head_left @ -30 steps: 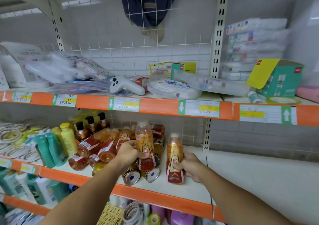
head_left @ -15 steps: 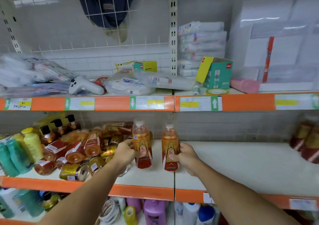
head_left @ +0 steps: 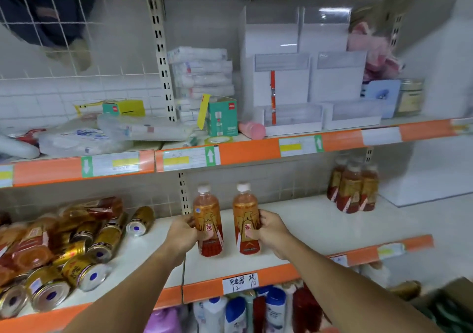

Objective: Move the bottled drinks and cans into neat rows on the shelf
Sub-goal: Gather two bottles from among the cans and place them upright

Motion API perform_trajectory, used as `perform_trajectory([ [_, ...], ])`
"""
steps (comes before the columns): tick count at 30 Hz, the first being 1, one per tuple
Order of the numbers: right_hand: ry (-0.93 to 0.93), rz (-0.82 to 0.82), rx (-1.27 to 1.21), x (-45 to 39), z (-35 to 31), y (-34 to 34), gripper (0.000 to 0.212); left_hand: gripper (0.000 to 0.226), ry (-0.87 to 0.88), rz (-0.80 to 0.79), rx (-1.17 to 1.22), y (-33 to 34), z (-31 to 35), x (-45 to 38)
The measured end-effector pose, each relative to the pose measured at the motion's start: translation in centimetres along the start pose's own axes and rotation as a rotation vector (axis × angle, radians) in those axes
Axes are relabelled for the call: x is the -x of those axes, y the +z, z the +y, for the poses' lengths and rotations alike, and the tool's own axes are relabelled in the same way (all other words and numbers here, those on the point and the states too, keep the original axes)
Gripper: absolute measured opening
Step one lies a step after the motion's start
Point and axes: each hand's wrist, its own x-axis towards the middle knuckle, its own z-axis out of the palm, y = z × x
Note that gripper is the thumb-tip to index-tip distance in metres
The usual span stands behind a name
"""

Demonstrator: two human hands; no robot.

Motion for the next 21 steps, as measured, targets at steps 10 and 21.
perform_trajectory([
  [10, -0.005, 0.139, -0.016, 4.1, 2.0, -9.8, 0.041, 0.048, 0.015, -0.149, -0.022, 10.6, 1.0, 0.6],
  [21, 0.003, 0.328, -0.053, 9.3, 4.4, -17.3, 0.044, 0.05, 0.012, -0.329, -0.018, 20.4, 1.0, 1.6],
])
